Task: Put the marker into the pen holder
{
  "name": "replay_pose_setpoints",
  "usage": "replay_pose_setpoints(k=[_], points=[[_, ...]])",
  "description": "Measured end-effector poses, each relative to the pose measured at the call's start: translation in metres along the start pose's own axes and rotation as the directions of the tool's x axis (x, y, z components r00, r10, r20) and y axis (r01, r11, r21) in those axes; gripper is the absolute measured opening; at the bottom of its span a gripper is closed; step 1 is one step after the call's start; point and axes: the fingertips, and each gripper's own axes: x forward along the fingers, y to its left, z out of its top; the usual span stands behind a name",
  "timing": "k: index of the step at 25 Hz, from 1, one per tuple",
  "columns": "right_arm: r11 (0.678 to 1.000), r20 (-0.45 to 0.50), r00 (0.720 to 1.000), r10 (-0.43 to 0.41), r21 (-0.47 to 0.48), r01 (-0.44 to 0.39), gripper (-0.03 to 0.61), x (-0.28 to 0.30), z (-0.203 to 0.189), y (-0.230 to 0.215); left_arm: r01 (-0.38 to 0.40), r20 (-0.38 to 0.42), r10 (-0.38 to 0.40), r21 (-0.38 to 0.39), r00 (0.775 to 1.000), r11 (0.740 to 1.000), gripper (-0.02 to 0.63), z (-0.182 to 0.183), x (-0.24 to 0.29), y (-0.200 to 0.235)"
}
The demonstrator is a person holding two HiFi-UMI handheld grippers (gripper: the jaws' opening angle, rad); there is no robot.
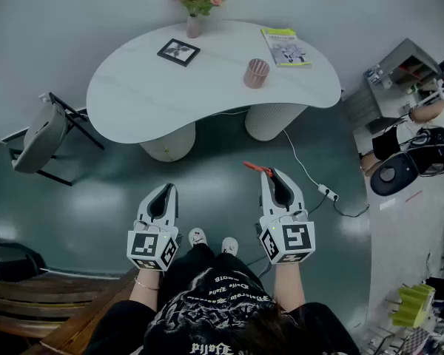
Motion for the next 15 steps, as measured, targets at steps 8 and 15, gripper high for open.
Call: replay_pose_setpoints(k=[8,15], points=[[1.000,-0.003,1.000,0.024,-0.004,-0.024,0.071,-0.095,-0.030,0.014,0.053,0.026,-0.053,0.010,0.998,0.999,0.035,-0.027,-0.057,-0.080],[0.997,0.017,0.999,0.047,0.063,-0.048,0.071,-0.142,-0.040,0.017,0.070,0.011,-0.070,0.032,0.997,0.997,0.035,-0.044,-0.097,-0.116]])
